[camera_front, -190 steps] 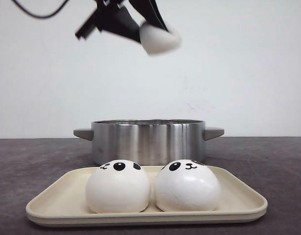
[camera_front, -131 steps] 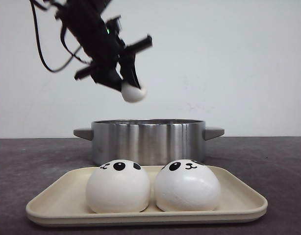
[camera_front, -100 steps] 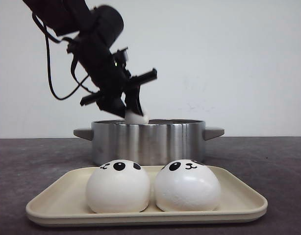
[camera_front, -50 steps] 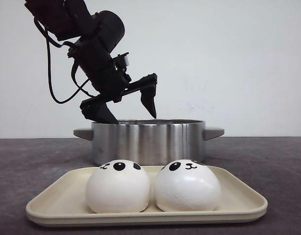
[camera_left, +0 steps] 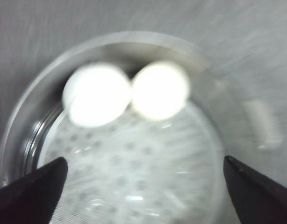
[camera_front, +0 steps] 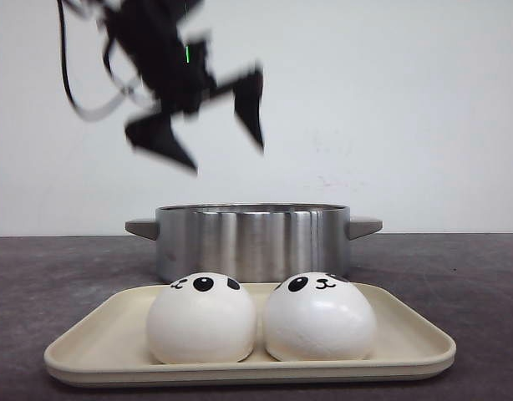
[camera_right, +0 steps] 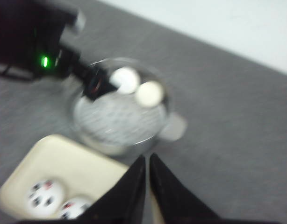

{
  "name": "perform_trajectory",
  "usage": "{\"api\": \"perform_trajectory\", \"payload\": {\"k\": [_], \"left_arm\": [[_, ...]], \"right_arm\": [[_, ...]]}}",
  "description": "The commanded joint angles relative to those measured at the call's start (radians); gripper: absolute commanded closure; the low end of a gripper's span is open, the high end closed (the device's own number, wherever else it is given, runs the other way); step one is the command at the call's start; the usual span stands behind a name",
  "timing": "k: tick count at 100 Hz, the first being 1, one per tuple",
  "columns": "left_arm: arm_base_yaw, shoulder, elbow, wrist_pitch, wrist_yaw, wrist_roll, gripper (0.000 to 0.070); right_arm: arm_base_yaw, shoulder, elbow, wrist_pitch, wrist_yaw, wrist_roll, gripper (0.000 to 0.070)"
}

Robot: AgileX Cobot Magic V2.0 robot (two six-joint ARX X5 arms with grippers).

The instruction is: Steam buns

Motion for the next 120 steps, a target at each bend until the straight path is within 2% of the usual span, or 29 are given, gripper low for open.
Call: {"api": "perform_trajectory", "payload": {"k": [1, 14, 25, 43, 46, 48, 56, 59, 61, 73, 91, 104, 120], "left_arm": [[-0.032, -0.068, 0.031, -0.023, -0.012, 0.013, 0.0027], [-0.084, -0.222, 0.031, -0.073, -0.029, 0.013, 0.0028], [-0.136, -0.348, 0.031, -0.110, -0.031, 0.013, 0.0028], [-0.212, -0.516, 0.031, -0.202, -0.033, 0.014, 0.0028], [-0.221, -0.540, 0.031, -0.227, -0.033, 0.014, 0.0028], [-0.226, -0.555, 0.031, -0.245, -0.033, 0.014, 0.0028], [-0.241, -0.610, 0.031, -0.326, -0.034, 0.013, 0.0028], [-0.245, -0.628, 0.031, -0.354, -0.034, 0.013, 0.0028], [-0.247, -0.639, 0.031, -0.372, -0.037, 0.013, 0.0028], [-0.255, -0.697, 0.031, -0.443, -0.082, 0.012, 0.0027], [-0.258, -0.752, 0.031, -0.443, -0.135, 0.006, 0.0028], [-0.258, -0.760, 0.031, -0.446, -0.145, 0.006, 0.0028], [-0.258, -0.760, 0.031, -0.447, -0.145, 0.005, 0.0028]], "right_arm": [[0.011, 0.009, -0.027, 0.010, -0.043, 0.047, 0.0693], [0.013, 0.009, -0.158, 0.051, -0.091, 0.098, 0.0693], [0.017, 0.009, -0.304, 0.154, -0.175, 0.167, 0.0693], [0.017, 0.017, -0.504, 0.320, -0.262, 0.278, 0.0679], [0.018, 0.022, -0.526, 0.340, -0.288, 0.291, 0.0622], [0.018, 0.025, -0.538, 0.352, -0.303, 0.298, 0.0557], [0.018, 0.045, -0.575, 0.378, -0.359, 0.307, 0.0211], [0.018, 0.056, -0.580, 0.379, -0.373, 0.307, 0.0128], [0.018, 0.065, -0.580, 0.373, -0.378, 0.307, 0.0102], [0.017, 0.129, -0.580, 0.357, -0.403, 0.306, 0.0098], [0.017, 0.260, -0.580, 0.374, -0.441, 0.306, 0.0110], [0.017, 0.364, -0.580, 0.397, -0.454, 0.306, 0.0160], [0.017, 0.462, -0.580, 0.441, -0.453, 0.308, 0.0160]]}}
